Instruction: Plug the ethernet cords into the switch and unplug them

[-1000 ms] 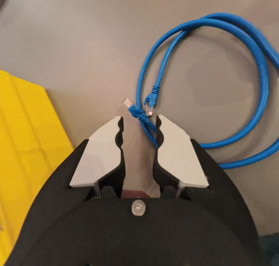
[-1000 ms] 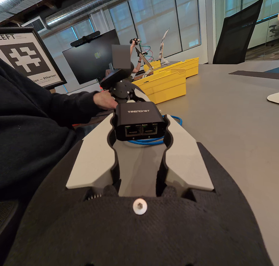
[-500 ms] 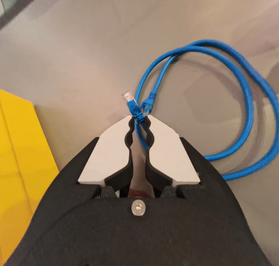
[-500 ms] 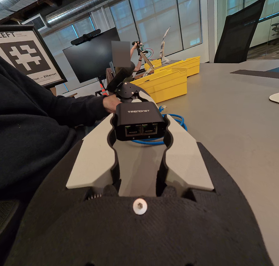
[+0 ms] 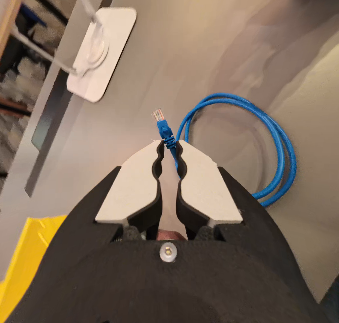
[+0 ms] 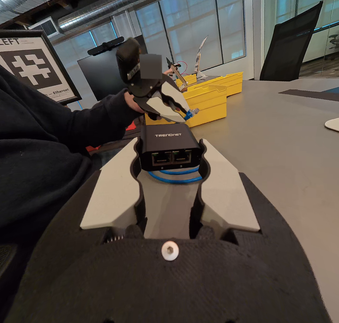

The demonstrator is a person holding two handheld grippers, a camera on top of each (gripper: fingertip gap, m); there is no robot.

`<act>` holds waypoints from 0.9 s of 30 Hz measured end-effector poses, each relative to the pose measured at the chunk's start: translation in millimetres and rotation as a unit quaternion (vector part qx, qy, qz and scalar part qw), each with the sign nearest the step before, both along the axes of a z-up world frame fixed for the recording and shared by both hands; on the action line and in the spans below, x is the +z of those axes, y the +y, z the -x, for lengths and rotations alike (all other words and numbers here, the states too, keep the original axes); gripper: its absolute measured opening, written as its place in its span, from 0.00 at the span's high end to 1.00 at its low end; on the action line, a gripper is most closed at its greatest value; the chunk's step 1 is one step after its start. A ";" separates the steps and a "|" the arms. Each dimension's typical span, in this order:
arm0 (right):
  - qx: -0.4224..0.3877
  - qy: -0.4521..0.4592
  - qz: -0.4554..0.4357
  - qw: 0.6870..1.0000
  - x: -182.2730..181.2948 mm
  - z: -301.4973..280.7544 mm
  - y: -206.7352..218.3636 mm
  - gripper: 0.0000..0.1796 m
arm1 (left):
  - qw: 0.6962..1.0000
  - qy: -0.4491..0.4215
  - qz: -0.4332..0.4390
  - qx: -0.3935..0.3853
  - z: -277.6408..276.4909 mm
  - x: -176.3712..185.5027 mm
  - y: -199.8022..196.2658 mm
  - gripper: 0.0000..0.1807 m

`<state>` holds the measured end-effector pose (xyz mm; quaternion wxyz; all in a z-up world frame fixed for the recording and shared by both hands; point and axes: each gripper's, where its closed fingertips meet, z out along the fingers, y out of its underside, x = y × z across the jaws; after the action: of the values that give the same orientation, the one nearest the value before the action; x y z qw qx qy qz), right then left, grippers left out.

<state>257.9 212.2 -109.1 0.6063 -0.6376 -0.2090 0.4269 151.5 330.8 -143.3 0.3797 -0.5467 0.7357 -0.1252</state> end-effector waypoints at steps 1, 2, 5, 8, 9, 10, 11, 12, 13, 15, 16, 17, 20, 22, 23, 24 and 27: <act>-0.001 -0.001 -0.001 1.000 0.5 -0.7 1.4 0.67 | 1.000 0.006 -0.004 -0.024 -6.2 6.2 -4.1 0.93; -0.003 -0.003 -0.003 1.000 1.3 -1.3 2.9 0.67 | 0.998 0.013 -0.003 -0.054 -12.0 10.6 -10.5 0.93; -0.011 -0.023 -0.013 1.000 3.6 -1.8 7.5 0.67 | 0.993 0.043 -0.007 -0.114 -26.1 17.2 -17.9 0.93; -0.017 -0.041 -0.025 0.999 7.1 -2.9 12.2 0.67 | 0.986 0.057 0.011 -0.155 -40.0 21.4 -21.9 0.94; -0.019 -0.042 -0.029 0.999 9.0 -4.0 13.8 0.67 | 0.984 0.063 0.018 -0.168 -43.5 21.9 -23.5 0.94; -0.021 -0.043 -0.033 0.998 11.1 -5.5 15.1 0.67 | 0.981 0.069 0.022 -0.180 -46.4 22.2 -25.4 0.94; -0.024 -0.044 -0.038 0.998 13.1 -7.2 16.4 0.67 | 0.979 0.073 0.027 -0.190 -49.2 22.7 -27.6 0.94; -0.027 -0.046 -0.043 0.998 14.9 -9.1 17.7 0.67 | 0.976 0.079 0.034 -0.202 -51.3 23.0 -31.2 0.94; -0.029 -0.047 -0.047 0.997 16.5 -10.2 18.5 0.67 | 0.972 0.084 0.040 -0.215 -52.8 23.8 -35.2 0.94; -0.030 -0.048 -0.054 0.997 19.2 -11.7 19.7 0.67 | 0.968 0.082 0.050 -0.233 -58.2 29.2 -43.0 0.94; -0.030 -0.050 -0.057 0.997 20.0 -11.7 20.1 0.67 | 0.965 0.083 0.055 -0.244 -60.5 31.9 -48.2 0.94; -0.029 -0.051 -0.061 0.996 20.8 -11.5 20.3 0.67 | 0.963 0.085 0.053 -0.251 -63.0 34.4 -51.9 0.94; -0.030 -0.059 -0.067 0.996 21.8 -10.7 21.0 0.67 | 0.956 0.098 0.045 -0.274 -69.0 39.7 -63.9 0.94; -0.030 -0.061 -0.072 0.995 22.4 -10.2 20.6 0.67 | 0.950 0.108 0.045 -0.290 -71.9 41.7 -72.9 0.94; -0.031 -0.063 -0.073 0.995 22.4 -10.1 20.7 0.67 | 0.948 0.113 0.043 -0.296 -73.4 42.3 -76.5 0.94; -0.031 -0.066 -0.073 0.995 21.9 -9.7 20.5 0.67 | 0.945 0.120 0.040 -0.301 -74.0 42.2 -79.3 0.94; -0.032 -0.075 -0.075 0.994 20.1 -8.7 20.4 0.67 | 0.941 0.130 0.032 -0.312 -77.8 43.9 -85.1 0.94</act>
<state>266.6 232.6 -89.1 0.6480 -0.6271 -0.2646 0.3418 229.2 245.6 -99.4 0.2050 -0.3131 0.9080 -0.1882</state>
